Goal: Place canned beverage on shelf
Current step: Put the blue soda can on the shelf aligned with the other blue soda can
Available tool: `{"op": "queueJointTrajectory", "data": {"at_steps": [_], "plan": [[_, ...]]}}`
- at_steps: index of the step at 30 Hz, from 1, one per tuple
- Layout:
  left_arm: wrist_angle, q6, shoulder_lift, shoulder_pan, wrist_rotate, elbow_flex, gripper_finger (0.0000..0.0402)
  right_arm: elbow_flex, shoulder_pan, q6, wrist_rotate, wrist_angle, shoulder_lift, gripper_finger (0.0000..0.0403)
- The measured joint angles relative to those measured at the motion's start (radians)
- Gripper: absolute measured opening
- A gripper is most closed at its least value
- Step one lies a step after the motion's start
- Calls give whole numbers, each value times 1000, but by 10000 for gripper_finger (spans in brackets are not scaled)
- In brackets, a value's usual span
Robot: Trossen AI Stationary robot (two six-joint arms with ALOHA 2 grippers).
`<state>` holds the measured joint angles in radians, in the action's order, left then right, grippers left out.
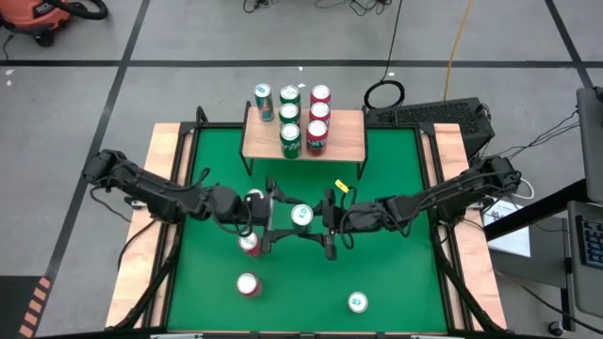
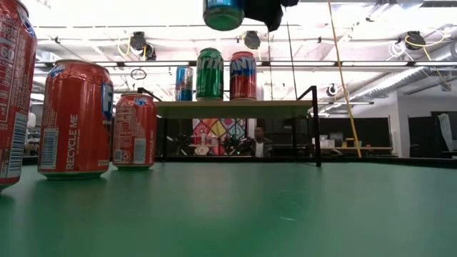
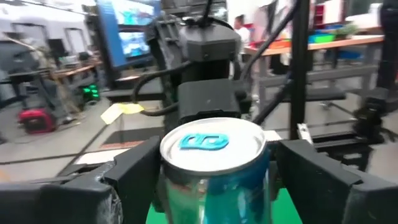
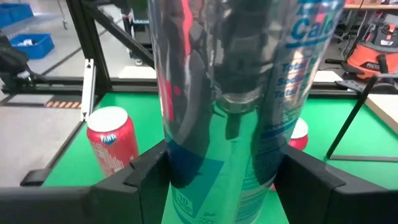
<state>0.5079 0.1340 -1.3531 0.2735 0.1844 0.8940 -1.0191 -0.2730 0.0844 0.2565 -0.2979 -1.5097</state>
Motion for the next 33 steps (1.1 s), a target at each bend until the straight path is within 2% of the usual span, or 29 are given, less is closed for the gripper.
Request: {"op": "queueJointTrajectory", "data": {"at_steps": [5, 12, 21, 29, 33], "plan": [[-2, -25, -1, -29, -86, 0, 270, 0, 0, -2, -1, 11, 0, 232], [-20, -24, -1, -32, -80, 0, 225, 0, 0, 0, -1, 15, 0, 234], [-42, -24, 2, -29, -75, 0, 217, 0, -1, 5, 1, 28, 0, 242], [-61, -24, 25, -25, -92, -2, 216, -2, -1, 35, 5, 104, 40, 296], [-58, -23, 48, -22, -101, -2, 215, -2, -1, 39, 7, 182, 70, 310]]}}
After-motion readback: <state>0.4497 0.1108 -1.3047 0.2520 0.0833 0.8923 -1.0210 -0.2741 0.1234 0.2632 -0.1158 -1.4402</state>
